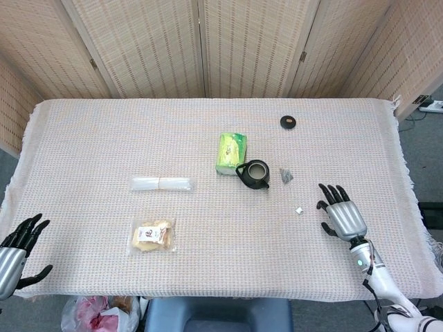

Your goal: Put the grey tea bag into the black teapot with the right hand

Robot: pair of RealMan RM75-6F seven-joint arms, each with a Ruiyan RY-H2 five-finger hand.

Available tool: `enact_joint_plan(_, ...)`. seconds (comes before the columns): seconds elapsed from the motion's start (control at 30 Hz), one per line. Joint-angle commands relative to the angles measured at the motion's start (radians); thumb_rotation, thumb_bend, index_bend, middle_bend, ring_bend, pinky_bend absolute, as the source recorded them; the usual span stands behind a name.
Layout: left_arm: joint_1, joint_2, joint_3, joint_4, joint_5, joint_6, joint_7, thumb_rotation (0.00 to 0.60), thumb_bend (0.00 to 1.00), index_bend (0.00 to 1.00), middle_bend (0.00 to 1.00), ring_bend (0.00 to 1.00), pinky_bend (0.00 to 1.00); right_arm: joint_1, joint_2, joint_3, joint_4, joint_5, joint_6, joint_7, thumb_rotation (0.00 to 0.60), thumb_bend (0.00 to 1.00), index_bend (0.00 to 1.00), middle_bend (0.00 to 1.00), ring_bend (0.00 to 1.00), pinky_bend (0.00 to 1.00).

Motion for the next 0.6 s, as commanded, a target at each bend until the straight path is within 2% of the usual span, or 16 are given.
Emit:
enact_joint_plan(0.03, -0.005, 0.001, -0.003, -0.003, -0.008, -0.011, 0.003, 0.6, 0.27, 0.0, 0.0, 0.0, 0.24, 0.015, -0.045, -0.007, 0.062, -0.023, 0.017, 0.024, 0.6, 0.27, 0.44, 0.0, 0.0, 0.0)
enact_joint_plan(0.2, -0.007, 0.002, -0.004, -0.005, -0.013, -0.018, 0.004, 0.6, 0.27, 0.0, 0.0, 0.0, 0.24, 0.033, -0.086, -0.007, 0.124, -0.029, 0.013, 0.035, 0.6, 0.27, 0.45, 0.0, 0.0, 0.0)
enact_joint_plan(0.6, -0.007, 0.002, -0.006, -0.005, -0.02, -0.025, 0.002, 0.6, 0.27, 0.0, 0.0, 0.0, 0.24, 0.092, -0.141, -0.002, 0.2, -0.022, -0.045, 0.084, 0.6, 0.27, 0.45, 0.0, 0.0, 0.0)
